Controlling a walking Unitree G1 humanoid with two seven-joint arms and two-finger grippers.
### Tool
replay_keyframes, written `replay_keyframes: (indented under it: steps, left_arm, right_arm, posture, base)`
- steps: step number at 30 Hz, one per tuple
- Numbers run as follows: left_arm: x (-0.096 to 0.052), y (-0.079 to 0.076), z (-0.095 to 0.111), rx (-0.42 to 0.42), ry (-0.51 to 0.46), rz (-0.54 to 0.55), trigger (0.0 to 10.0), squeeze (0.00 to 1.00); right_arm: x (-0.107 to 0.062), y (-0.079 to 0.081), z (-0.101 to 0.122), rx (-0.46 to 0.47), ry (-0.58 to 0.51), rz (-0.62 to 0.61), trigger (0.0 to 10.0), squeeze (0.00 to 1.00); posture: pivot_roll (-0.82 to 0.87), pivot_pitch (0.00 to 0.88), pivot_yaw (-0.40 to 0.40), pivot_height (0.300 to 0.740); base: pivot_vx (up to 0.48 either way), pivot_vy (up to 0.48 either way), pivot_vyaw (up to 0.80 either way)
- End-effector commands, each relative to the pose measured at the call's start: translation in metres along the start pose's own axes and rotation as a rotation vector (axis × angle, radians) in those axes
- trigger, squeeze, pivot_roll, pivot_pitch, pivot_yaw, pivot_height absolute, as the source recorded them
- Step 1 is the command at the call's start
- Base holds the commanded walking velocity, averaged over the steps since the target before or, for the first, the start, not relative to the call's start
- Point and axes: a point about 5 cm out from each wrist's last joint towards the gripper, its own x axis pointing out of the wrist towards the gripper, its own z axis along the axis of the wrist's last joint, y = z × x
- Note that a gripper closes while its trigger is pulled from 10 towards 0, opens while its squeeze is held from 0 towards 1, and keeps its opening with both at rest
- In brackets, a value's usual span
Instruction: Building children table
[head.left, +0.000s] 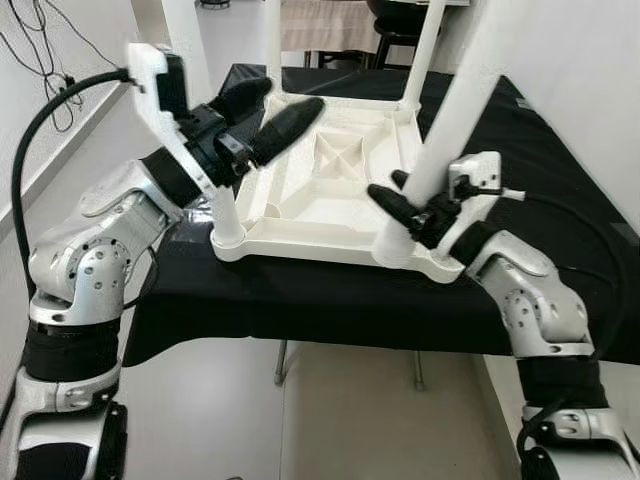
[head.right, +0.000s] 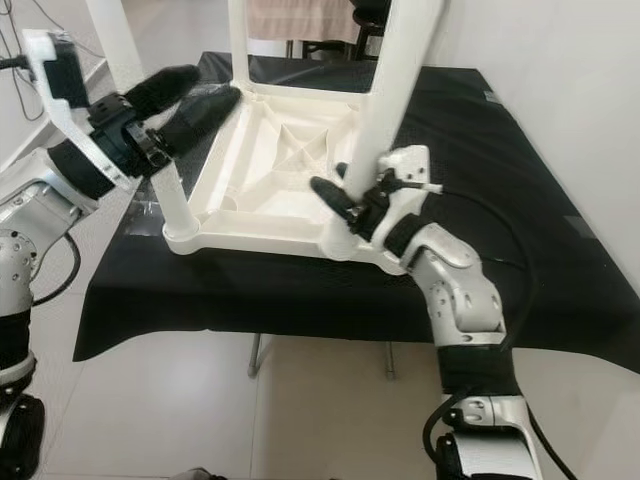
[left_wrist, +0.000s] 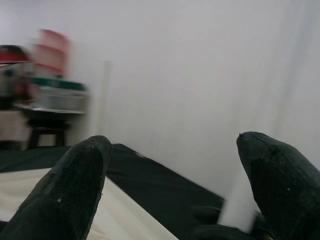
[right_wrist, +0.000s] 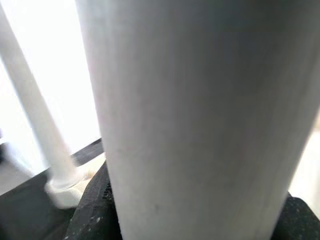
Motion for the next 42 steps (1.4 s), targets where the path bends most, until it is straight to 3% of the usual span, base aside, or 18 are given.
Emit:
replay_keyframes:
  steps: [1,2,3,5,6,7,9,11,18,26,31,34,38,42]
  left_arm:
    - [-0.005,0.003,-0.005,-0.033,0.008,0.053,10.0,1.00]
    - [-0.005,0.003,-0.005,-0.033,0.008,0.053,10.0,1.00]
    - [-0.009,0.006,-0.012,-0.044,0.024,0.103,10.0,0.00]
    - [-0.009,0.006,-0.012,-0.044,0.024,0.103,10.0,0.00]
    - [-0.015,0.006,-0.022,-0.019,0.056,0.146,10.0,0.00]
    - [-0.024,0.004,-0.035,0.000,0.092,0.178,10.0,0.00]
    - [-0.024,0.004,-0.035,0.000,0.092,0.178,10.0,0.00]
    - [-0.040,-0.001,-0.058,0.040,0.144,0.239,10.0,0.00]
    - [-0.055,-0.010,-0.080,0.062,0.214,0.267,10.0,0.00]
    - [-0.057,-0.010,-0.082,0.037,0.206,0.297,10.0,0.00]
    - [-0.061,-0.011,-0.083,0.075,0.215,0.307,10.0,0.00]
    - [-0.069,-0.012,-0.088,0.154,0.255,0.296,10.0,0.00]
    - [-0.076,-0.011,-0.092,0.162,0.270,0.324,10.0,0.00]
    - [-0.085,-0.007,-0.095,0.160,0.265,0.394,10.0,0.00]
  right_arm:
    - [-0.002,-0.008,0.007,0.007,-0.047,-0.057,0.0,0.00]
    - [-0.002,-0.008,0.007,0.007,-0.047,-0.057,0.0,0.00]
    - [-0.003,-0.012,0.006,0.036,-0.056,-0.100,0.0,0.00]
    - [-0.003,-0.012,0.006,0.036,-0.056,-0.100,0.0,0.00]
    - [-0.004,-0.014,0.004,0.068,-0.067,-0.132,10.0,0.00]
    - [-0.005,-0.016,0.002,0.096,-0.083,-0.188,10.0,0.00]
    - [-0.005,-0.016,0.002,0.096,-0.083,-0.188,10.0,0.00]
    - [-0.007,-0.017,-0.005,0.135,-0.105,-0.287,10.0,0.00]
    - [0.000,-0.001,-0.007,0.152,-0.149,-0.247,10.0,0.00]
    - [0.008,0.007,-0.005,0.127,-0.155,-0.213,10.0,0.00]
    - [0.009,0.012,-0.010,0.105,-0.142,-0.220,10.0,0.00]
    - [0.011,0.019,-0.023,0.053,-0.102,-0.211,10.0,0.00]
    - [0.011,0.023,-0.036,0.041,-0.068,-0.223,10.0,0.00]
    - [0.011,0.028,-0.046,-0.028,-0.031,-0.212,10.0,0.00]
  posture:
    - [-0.02,0.082,-0.063,0.740]
    - [-0.02,0.082,-0.063,0.740]
    - [-0.02,0.080,-0.065,0.740]
    - [-0.02,0.080,-0.065,0.740]
    - [-0.02,0.080,-0.064,0.740]
    - [-0.02,0.075,-0.067,0.740]
    - [-0.02,0.075,-0.067,0.740]
    - [-0.02,0.065,-0.067,0.740]
    - [-0.02,0.055,-0.063,0.740]
    - [-0.02,0.059,-0.058,0.740]
    - [-0.02,0.061,-0.054,0.740]
    - [-0.02,0.061,-0.052,0.740]
    - [-0.02,0.062,-0.047,0.740]
    - [-0.01,0.066,-0.039,0.740]
  base:
    - [0.000,0.000,0.00]
    - [0.000,0.000,0.00]
    - [0.000,0.000,0.00]
    - [0.000,0.000,0.00]
    - [0.000,0.000,0.00]
    - [0.000,0.000,0.00]
    - [0.000,0.000,0.00]
    - [0.000,0.000,0.00]
    - [0.000,-0.066,0.00]
    - [0.000,-0.465,0.00]
    - [0.000,0.000,0.00]
    - [0.000,0.000,0.00]
    - [0.000,0.000,0.00]
    - [0.000,0.000,0.00]
